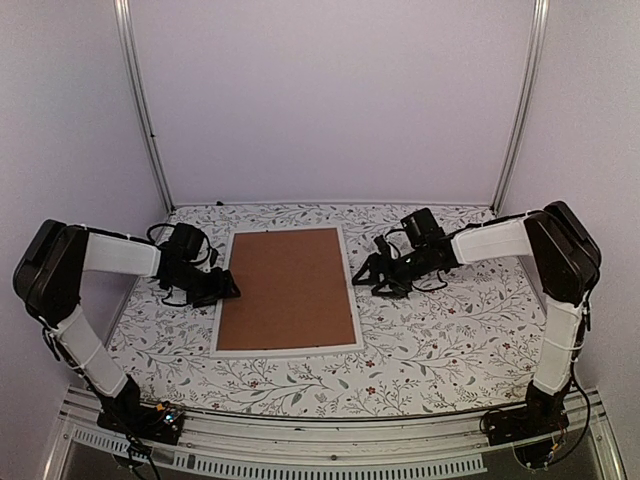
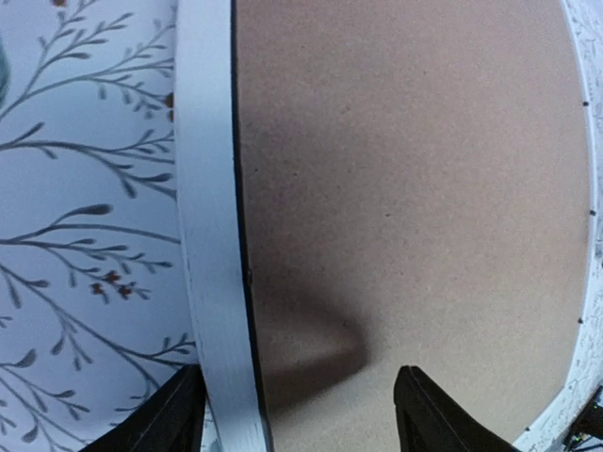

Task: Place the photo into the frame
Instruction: Place the photo frame at the center of the board.

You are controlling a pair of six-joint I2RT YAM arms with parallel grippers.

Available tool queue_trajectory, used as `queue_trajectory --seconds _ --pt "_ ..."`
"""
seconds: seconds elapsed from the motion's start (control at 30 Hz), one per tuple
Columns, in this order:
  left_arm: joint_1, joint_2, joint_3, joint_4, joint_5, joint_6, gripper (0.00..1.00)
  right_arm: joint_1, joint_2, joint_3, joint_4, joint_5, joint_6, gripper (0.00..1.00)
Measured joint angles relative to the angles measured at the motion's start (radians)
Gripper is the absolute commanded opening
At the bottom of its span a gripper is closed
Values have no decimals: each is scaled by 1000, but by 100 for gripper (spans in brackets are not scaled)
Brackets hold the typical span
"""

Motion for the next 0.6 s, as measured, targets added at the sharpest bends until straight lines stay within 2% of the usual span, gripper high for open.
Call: queue_trajectory --seconds 0.13,0.33,0.6 --pt "-68 29 21 31 -1 -21 71 63 61 18 -9 90 -3 81" --pt "-150 95 97 36 -71 -56 70 79 43 16 -21 229 -11 79" --pt "-319 143 159 35 -114 -119 71 77 -165 -222 -51 386 0 78"
